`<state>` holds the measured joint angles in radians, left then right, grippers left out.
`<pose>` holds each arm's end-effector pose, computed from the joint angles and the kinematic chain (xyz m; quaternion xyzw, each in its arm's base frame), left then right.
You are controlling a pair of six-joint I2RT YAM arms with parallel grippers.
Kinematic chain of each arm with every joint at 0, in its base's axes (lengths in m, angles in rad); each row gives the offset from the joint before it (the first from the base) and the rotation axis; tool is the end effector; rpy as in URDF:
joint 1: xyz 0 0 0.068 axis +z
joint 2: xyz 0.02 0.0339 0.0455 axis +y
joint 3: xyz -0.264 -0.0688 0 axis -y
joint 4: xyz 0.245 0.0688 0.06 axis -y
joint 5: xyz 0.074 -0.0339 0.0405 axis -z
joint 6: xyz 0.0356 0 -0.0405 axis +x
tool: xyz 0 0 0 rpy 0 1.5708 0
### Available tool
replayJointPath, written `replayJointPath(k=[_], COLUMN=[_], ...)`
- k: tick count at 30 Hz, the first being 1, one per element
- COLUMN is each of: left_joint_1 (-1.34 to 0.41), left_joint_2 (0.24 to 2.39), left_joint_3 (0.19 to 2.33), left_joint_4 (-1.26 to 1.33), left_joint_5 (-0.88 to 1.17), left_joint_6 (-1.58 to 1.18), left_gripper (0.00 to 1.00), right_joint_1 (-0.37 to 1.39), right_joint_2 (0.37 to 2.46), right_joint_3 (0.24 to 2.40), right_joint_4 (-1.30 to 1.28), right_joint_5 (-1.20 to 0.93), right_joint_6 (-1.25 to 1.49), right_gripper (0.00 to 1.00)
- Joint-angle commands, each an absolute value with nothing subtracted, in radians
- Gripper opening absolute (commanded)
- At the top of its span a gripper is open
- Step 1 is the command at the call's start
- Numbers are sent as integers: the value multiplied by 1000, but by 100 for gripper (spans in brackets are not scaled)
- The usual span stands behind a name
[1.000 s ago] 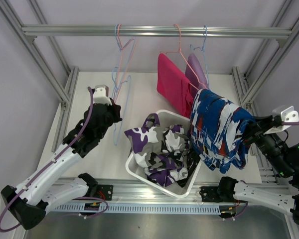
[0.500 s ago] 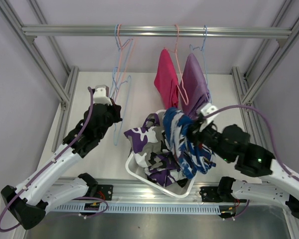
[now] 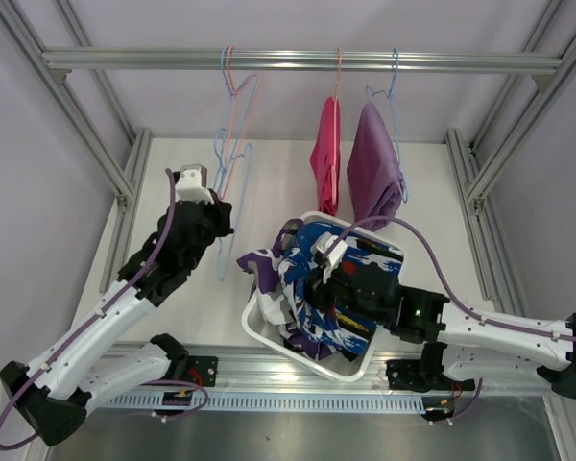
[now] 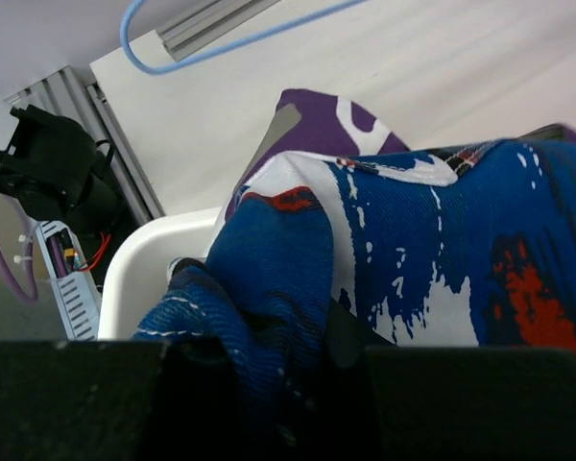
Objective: Remove the trousers from the hanger
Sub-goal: Place the trousers in the bin.
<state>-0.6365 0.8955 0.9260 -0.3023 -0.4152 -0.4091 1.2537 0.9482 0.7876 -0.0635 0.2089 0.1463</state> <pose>0.1699 -0.1077 0.3584 -0.0354 0.7884 -0.1533 0.5947 0.0767 0.2101 0.3238 -0.3535 0.6955 0.3372 0.5269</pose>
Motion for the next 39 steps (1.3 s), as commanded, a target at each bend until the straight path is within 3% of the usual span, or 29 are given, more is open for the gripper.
replayJointPath(k=[1, 10, 13, 15, 16, 22, 27, 30, 33, 34, 36, 37, 39], left_joint_1=[-646, -646, -646, -646, -646, -646, -646, -646, -646, -646, -646, -646, -646], left_joint_2=[870, 856, 854, 853, 853, 847, 845, 845, 845, 847, 848, 850, 850], left_joint_3=[957, 957, 957, 954, 954, 954, 953, 953, 953, 954, 954, 954, 956], left_joint_4=[-270, -268, -268, -268, -267, -265, -265, -265, -265, -265, -267, -265, -267], left_joint_5=[-405, -403, -400, -396, -394, -397, -399, -396, -390, -388, -380, -377, -374], left_joint_6=[-391, -393, -396, -396, -397, -396, -394, -396, -397, -397, -400, -400, -400], left_gripper=[0, 0, 1, 0, 0, 1, 0, 0, 1, 1, 0, 1, 0], right_joint_1=[1278, 1305, 1313, 1324, 1327, 1336, 1351, 1368, 1379, 1379, 1379, 1378, 1367], right_joint_2=[972, 914, 879, 859, 854, 906, 971, 986, 968, 962, 943, 940, 942], right_joint_3=[706, 529, 534, 581, 604, 889, 1057, 1092, 1117, 1127, 1137, 1146, 1152], right_joint_4=[80, 115, 58, -12, -52, -296, -451, -488, -495, -494, -503, -506, -511], right_joint_5=[207, 222, 241, 258, 261, 114, 28, 12, 35, 76, 138, 197, 225], right_joint_6=[247, 354, 351, 339, 322, 233, 195, 190, 181, 176, 164, 154, 137], right_gripper=[1, 0, 7, 25, 46, 87, 95, 93, 77, 57, 32, 13, 1])
